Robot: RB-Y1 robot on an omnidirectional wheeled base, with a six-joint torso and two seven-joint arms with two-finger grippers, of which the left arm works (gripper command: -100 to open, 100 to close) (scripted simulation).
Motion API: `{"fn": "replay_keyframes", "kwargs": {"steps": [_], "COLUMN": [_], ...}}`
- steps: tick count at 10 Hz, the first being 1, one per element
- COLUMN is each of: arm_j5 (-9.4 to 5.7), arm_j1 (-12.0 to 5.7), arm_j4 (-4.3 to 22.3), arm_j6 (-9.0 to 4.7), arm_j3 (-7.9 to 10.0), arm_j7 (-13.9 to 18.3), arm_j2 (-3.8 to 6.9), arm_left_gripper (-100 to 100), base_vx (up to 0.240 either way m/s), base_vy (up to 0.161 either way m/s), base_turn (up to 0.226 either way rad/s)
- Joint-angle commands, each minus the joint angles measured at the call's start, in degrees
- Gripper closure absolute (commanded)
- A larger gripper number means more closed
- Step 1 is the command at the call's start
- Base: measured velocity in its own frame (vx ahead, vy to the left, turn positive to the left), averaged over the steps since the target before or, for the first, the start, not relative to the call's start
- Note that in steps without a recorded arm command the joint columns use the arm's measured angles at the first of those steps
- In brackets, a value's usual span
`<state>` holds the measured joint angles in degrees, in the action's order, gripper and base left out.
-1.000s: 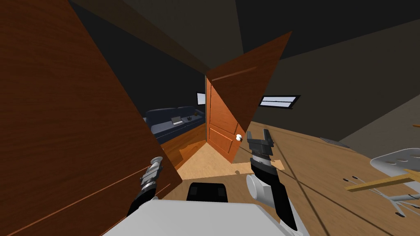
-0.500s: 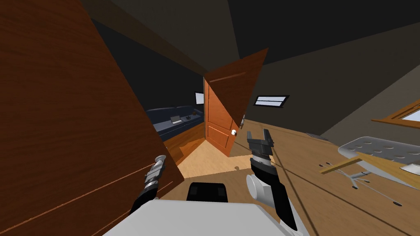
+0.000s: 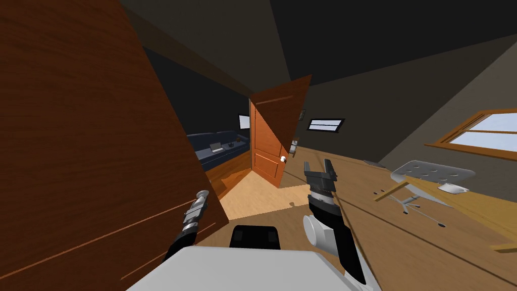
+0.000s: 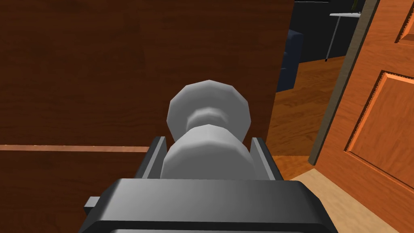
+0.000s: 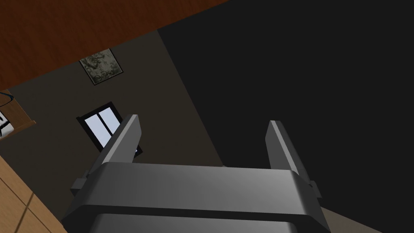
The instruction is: Pull the door open
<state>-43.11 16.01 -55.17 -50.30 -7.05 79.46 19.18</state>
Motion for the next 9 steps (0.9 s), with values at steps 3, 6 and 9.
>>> {"fn": "replay_keyframes", "kwargs": {"steps": [3,6,9], "arm_j5": [1.33,2.62,3.58], "arm_j1": [0.8,1.58,2.16], "arm_j4": [-0.58,-1.15,-1.58], "arm_j6": [-0.88,-1.73,-2.37], "arm_j3": [-2.24,-4.42,-6.05], "arm_j7": [1.86,3.66,5.01], "arm_j2": [1.37,2.7,3.69], "arm_left_gripper": [100,100,100], "base_vx": [-0.219,-0.231,-0.216], "base_vy": [-0.002,-0.014,0.011], "base_turn": [-0.092,-0.094,-0.063]}}
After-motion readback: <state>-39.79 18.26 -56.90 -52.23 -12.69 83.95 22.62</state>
